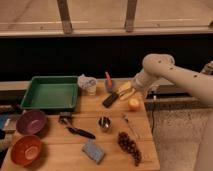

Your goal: Wipe table surface with eraser

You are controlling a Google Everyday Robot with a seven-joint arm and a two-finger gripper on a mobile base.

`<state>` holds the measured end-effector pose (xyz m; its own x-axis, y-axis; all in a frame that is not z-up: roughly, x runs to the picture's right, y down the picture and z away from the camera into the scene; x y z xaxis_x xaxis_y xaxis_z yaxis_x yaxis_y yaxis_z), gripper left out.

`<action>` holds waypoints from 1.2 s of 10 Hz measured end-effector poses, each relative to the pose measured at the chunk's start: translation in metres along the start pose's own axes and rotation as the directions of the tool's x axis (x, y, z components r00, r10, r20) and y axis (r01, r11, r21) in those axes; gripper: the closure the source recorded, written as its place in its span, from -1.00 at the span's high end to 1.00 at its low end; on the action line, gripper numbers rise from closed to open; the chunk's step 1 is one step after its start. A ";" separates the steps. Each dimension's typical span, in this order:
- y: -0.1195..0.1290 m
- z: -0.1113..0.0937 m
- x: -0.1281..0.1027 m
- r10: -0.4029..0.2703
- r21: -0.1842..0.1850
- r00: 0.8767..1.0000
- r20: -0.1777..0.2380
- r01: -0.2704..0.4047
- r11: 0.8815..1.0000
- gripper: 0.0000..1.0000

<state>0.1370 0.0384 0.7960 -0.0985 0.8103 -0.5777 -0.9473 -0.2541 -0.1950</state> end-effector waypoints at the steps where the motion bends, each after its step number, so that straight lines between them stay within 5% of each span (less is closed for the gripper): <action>1: 0.016 0.013 -0.002 -0.019 -0.008 1.000 -0.020 0.019 1.000 0.60; 5: 0.086 0.064 -0.008 -0.125 -0.005 0.988 -0.093 0.125 0.992 0.60; 8: 0.116 0.099 -0.010 -0.182 0.000 0.973 -0.142 0.184 0.983 0.60; 12: 0.118 0.100 -0.010 -0.186 -0.001 0.972 -0.145 0.188 0.982 0.60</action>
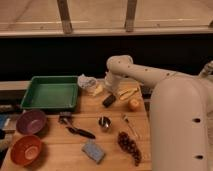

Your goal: Wipe table surface with eraser

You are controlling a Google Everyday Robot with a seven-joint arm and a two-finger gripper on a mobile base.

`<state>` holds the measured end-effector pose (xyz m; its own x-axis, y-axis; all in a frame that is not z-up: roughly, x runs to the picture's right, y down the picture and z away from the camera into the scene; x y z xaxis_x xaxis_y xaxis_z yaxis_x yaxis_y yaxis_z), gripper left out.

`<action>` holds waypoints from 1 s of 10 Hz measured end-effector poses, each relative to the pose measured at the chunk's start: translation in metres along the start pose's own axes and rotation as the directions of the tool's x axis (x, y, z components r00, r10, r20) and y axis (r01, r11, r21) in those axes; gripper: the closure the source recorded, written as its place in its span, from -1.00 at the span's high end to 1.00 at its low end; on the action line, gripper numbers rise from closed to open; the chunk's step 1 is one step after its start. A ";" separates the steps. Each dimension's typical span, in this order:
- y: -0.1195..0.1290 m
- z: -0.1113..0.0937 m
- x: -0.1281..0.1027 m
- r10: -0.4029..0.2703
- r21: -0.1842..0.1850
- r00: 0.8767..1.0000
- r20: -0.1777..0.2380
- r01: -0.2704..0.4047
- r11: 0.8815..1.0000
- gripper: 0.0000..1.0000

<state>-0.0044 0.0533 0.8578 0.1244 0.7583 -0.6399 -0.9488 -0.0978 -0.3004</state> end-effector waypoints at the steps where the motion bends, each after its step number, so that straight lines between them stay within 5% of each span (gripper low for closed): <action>1: -0.002 0.000 0.000 0.003 0.004 1.000 -0.001 -0.003 1.000 0.60; 7: -0.072 0.035 -0.020 0.134 0.052 0.991 -0.017 -0.132 0.990 0.60; 10: -0.076 0.039 -0.039 0.123 0.071 0.992 -0.017 -0.122 0.990 0.60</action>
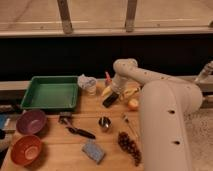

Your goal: Wipe table surface with eraser

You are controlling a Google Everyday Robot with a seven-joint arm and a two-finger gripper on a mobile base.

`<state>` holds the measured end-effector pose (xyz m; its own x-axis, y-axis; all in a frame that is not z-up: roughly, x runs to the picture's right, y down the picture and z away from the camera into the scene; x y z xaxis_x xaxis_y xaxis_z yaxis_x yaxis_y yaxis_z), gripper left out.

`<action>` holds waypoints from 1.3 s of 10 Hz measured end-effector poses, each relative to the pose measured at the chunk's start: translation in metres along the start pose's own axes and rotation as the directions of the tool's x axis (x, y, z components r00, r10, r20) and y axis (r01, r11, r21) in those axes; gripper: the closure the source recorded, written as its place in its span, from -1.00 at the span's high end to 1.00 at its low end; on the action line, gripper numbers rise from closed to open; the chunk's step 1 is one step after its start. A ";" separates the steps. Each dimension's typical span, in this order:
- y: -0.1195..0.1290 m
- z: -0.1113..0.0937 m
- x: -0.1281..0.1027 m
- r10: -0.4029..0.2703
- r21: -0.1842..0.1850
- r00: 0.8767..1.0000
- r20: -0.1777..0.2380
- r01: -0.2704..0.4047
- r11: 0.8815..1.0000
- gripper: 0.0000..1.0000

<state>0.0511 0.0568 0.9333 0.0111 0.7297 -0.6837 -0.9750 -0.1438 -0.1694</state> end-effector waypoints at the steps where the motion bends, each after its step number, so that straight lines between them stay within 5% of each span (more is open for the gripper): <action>1: 0.003 0.002 -0.002 -0.007 0.003 1.000 -0.004 0.007 1.000 0.60; 10: 0.024 0.029 -0.010 -0.035 -0.003 0.998 -0.055 0.035 0.999 0.60; 13: 0.028 0.033 -0.011 -0.042 0.010 0.997 -0.061 0.043 0.999 0.13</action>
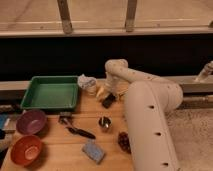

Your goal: Wipe table surface with eraser

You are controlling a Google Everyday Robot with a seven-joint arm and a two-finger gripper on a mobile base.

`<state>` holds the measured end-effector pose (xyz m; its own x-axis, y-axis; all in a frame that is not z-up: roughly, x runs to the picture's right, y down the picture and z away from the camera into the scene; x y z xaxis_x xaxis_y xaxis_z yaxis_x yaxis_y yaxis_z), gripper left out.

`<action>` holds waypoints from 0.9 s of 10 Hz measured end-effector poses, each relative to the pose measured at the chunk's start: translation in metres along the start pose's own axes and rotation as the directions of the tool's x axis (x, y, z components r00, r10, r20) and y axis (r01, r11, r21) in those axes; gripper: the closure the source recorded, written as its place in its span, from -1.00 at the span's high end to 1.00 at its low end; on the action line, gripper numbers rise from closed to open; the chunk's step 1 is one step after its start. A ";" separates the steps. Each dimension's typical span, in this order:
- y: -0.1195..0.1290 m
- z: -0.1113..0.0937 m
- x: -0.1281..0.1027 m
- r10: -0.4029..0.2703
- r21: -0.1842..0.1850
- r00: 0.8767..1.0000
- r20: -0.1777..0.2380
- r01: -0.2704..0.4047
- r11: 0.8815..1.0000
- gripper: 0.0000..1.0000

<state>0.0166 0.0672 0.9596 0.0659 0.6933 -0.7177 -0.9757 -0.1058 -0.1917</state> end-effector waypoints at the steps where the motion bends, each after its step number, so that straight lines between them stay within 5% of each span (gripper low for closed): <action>1: -0.002 0.001 0.000 0.001 0.003 1.000 -0.001 -0.001 1.000 -0.03; 5: 0.009 -0.002 0.000 -0.037 0.009 0.999 0.003 0.037 0.999 -0.81; 9: 0.029 -0.024 0.015 -0.118 0.009 0.992 0.033 0.118 0.993 -0.89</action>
<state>-0.0056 0.0577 0.9268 0.1738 0.7240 -0.6676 -0.9631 -0.0166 -0.2687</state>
